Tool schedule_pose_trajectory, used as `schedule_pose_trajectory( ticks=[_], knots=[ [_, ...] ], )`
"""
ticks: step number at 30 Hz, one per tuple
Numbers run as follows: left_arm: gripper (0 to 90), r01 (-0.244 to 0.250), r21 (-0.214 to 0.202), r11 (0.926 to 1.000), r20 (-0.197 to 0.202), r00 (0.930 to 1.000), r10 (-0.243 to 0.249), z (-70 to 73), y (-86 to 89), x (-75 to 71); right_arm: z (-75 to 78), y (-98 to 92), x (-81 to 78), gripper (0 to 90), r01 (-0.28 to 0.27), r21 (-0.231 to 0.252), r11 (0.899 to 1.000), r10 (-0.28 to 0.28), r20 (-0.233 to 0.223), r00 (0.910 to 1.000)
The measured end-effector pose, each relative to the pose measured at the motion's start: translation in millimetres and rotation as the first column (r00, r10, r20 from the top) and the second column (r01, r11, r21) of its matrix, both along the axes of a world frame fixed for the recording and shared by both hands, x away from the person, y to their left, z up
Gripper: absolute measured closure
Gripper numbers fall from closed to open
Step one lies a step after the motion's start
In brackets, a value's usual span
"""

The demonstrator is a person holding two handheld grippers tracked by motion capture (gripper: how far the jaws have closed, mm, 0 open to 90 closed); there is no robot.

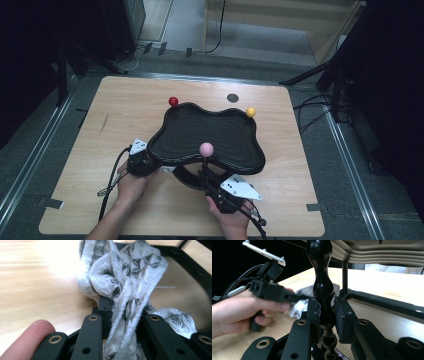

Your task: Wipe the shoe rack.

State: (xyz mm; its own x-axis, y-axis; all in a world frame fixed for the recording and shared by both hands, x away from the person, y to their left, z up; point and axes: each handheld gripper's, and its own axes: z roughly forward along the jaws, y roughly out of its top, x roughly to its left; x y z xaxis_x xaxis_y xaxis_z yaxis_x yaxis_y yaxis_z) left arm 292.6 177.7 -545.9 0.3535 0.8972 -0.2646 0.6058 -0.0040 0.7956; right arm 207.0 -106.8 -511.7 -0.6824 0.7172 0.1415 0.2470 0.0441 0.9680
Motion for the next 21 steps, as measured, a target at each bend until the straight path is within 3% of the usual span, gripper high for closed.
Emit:
schedule_pose_trajectory(
  ticks=[3, 6, 8, 11, 13, 15, 18, 21],
  knots=[
    [76.9, -0.036, -0.031, 0.9988, 0.012, 0.9993, 0.037, 3.3, 7.0, -1.7, -0.1, -0.8, 0.0, 75.9, -0.002, 0.003, 1.0, 0.002, -0.003, 1.0],
    [77.2, -0.053, -0.052, 0.9973, 0.088, 0.9945, 0.057, 13.7, 17.6, -14.7, -0.4, -1.1, 0.4, 75.9, -0.004, 0.008, 1.0, 0.004, -0.006, 1.0],
    [77.4, -0.088, -0.098, 0.9913, 0.162, 0.9813, 0.103, 26.6, 28.7, -24.5, -0.7, -1.2, 0.7, 75.9, -0.008, 0.01, 1.0, 0.008, -0.005, 1.0],
    [77.8, -0.126, -0.158, 0.9794, 0.273, 0.9475, 0.166, 55.2, 43.1, -39.6, -0.8, -0.4, 2.1, 75.9, -0.011, 0.011, 1.0, 0.011, -0.003, 0.9999],
    [78.1, -0.102, -0.176, 0.979, 0.353, 0.922, 0.159, 75.4, 47.0, -51.6, -0.6, 0.9, 2.9, 75.9, -0.01, 0.01, 1.0, 0.01, -0.005, 0.9999],
    [78.2, -0.061, -0.188, 0.9802, 0.408, 0.9029, 0.135, 92.4, 47.4, -63.8, -0.4, 2.6, 4.1, 75.9, -0.009, 0.008, 1.0, 0.009, -0.007, 0.9999],
    [78.3, -0.024, -0.187, 0.982, 0.442, 0.8908, 0.106, 107.7, 44.1, -79.9, -0.4, 6.5, 6.4, 75.8, -0.004, 0.002, 1.0, 0.004, -0.004, 1.0],
    [78.5, -0.007, -0.195, 0.9807, 0.433, 0.8966, 0.092, 113.7, 41.5, -90.4, -1.1, 10.5, 9.3, 75.7, 0.0, 0.003, 1.0, 0.0, -0.007, 1.0]
  ],
)
